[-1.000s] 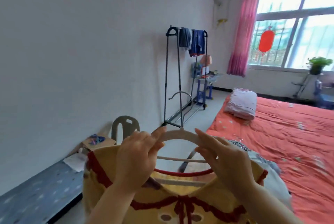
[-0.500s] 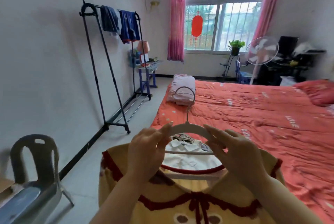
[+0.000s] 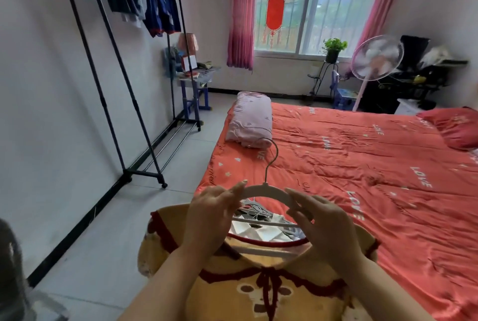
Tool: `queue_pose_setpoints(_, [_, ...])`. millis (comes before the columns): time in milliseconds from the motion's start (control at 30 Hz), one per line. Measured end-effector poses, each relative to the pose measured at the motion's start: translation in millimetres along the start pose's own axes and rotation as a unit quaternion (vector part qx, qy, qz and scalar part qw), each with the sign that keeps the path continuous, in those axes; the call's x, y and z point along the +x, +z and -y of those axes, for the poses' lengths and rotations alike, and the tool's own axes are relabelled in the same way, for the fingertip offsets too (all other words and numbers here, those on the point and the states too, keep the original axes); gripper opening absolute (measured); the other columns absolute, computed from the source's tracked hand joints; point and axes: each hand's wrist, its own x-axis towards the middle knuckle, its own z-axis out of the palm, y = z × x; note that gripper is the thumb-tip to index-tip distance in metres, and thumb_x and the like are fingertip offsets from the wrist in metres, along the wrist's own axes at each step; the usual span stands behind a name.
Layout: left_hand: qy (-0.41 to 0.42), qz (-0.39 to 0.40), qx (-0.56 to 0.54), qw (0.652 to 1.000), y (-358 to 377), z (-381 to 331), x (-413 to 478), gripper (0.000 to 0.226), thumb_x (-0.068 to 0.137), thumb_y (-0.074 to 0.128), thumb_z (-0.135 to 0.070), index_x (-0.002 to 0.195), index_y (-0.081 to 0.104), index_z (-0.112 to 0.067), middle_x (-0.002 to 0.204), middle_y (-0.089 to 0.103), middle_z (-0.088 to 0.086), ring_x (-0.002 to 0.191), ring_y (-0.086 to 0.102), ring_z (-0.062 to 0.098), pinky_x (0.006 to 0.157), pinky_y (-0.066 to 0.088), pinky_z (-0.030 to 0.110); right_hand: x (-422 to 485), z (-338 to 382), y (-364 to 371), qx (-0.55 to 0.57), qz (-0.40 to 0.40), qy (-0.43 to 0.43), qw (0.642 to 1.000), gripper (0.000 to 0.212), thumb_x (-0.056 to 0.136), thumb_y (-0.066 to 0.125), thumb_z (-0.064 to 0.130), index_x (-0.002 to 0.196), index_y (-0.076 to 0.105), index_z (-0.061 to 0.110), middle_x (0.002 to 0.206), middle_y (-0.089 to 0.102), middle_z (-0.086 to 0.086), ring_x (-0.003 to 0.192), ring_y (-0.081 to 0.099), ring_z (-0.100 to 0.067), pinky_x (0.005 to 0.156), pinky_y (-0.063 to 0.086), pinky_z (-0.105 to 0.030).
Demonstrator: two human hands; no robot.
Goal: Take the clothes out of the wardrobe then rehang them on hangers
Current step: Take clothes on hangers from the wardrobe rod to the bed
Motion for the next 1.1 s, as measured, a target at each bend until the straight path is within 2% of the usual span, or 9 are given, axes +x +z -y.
queue_pose_setpoints(167, [-0.041,0.044,-0.001,0.998,48,47,29,0.046,0.078,0.062,-0.021,0.123,0.056,-0.025,0.068,0.065,-0.006,0.06,0.058,0.012,0.055,0.049,0.029,43,-42,53,0.032,0.028,0.015,0.999,0.046,0.069,0.082,0.018,0.112,0.068,0.025,0.081,0.07,0.006,0.06,0.064,-0.012,0.048,0.054,-0.03])
queue_pose_setpoints(367, [-0.08,0.093,0.009,0.992,124,95,62,0.051,0.075,0.064,-0.017,0.122,0.053,-0.03,0.065,0.062,-0.007,0.057,0.056,0.013,0.05,0.046,0.031,85,-107,116,0.065,0.09,0.059,0.992,0.037,0.071,0.079,0.017,0.106,0.07,0.026,0.081,0.069,0.009,0.06,0.06,-0.007,0.051,0.042,-0.014])
queue_pose_setpoints(500, [-0.125,0.115,0.038,0.985,177,124,73,0.044,0.073,0.065,-0.017,0.116,0.064,-0.025,0.063,0.061,-0.007,0.056,0.057,0.017,0.054,0.038,0.028,101,-151,164,0.081,0.133,0.112,0.982,0.03,0.076,0.076,0.019,0.105,0.071,0.025,0.091,0.071,0.009,0.07,0.065,-0.011,0.056,0.051,-0.024])
queue_pose_setpoints(567, [-0.155,0.147,0.06,0.975,200,136,79,0.041,0.082,0.062,-0.015,0.121,0.062,-0.026,0.078,0.067,-0.005,0.072,0.062,0.021,0.066,0.039,0.033,107,-169,192,0.081,0.159,0.14,0.974,0.028,0.078,0.074,0.02,0.106,0.07,0.024,0.093,0.07,0.008,0.076,0.066,-0.014,0.058,0.05,-0.026])
queue_pose_setpoints(600, [-0.179,0.175,0.077,0.965,210,142,82,0.042,0.088,0.058,-0.016,0.128,0.055,-0.028,0.095,0.067,-0.005,0.089,0.061,0.021,0.077,0.039,0.035,108,-178,208,0.077,0.174,0.15,0.97,0.03,0.079,0.073,0.02,0.108,0.07,0.023,0.094,0.07,0.005,0.079,0.066,-0.018,0.061,0.049,-0.028])
queue_pose_setpoints(700, [-0.252,0.259,0.123,0.924,239,164,77,0.053,0.094,0.049,-0.027,0.144,0.031,-0.029,0.137,0.045,-0.007,0.126,0.039,0.014,0.104,0.028,0.03,109,-205,254,0.011,0.26,0.174,0.95,0.049,0.082,0.07,0.027,0.129,0.055,0.024,0.113,0.061,-0.005,0.103,0.058,-0.027,0.085,0.047,-0.038])
queue_pose_setpoints(767, [-0.294,0.298,0.118,0.901,254,175,65,0.058,0.093,0.052,-0.029,0.146,0.027,-0.027,0.143,0.037,-0.004,0.13,0.034,0.016,0.107,0.028,0.031,106,-216,272,-0.011,0.329,0.21,0.921,0.057,0.086,0.064,0.031,0.139,0.042,0.024,0.128,0.052,-0.005,0.118,0.047,-0.025,0.096,0.039,-0.037])
queue_pose_setpoints(933, [-0.339,0.368,0.116,0.858,268,179,28,0.057,0.092,0.053,-0.031,0.144,0.03,-0.027,0.145,0.033,-0.005,0.129,0.035,0.018,0.106,0.032,0.033,78,-223,291,0.021,0.381,0.215,0.899,0.047,0.085,0.065,0.023,0.13,0.053,0.015,0.124,0.054,-0.007,0.117,0.047,-0.026,0.095,0.039,-0.034])
queue_pose_setpoints(1100, [-0.366,0.375,0.116,0.844,259,174,13,0.055,0.092,0.052,-0.031,0.143,0.031,-0.029,0.146,0.032,-0.006,0.132,0.031,0.016,0.109,0.028,0.032,62,-213,288,0.008,0.434,0.193,0.88,0.047,0.09,0.057,0.029,0.135,0.046,0.02,0.134,0.046,-0.002,0.128,0.038,-0.019,0.103,0.033,-0.029])
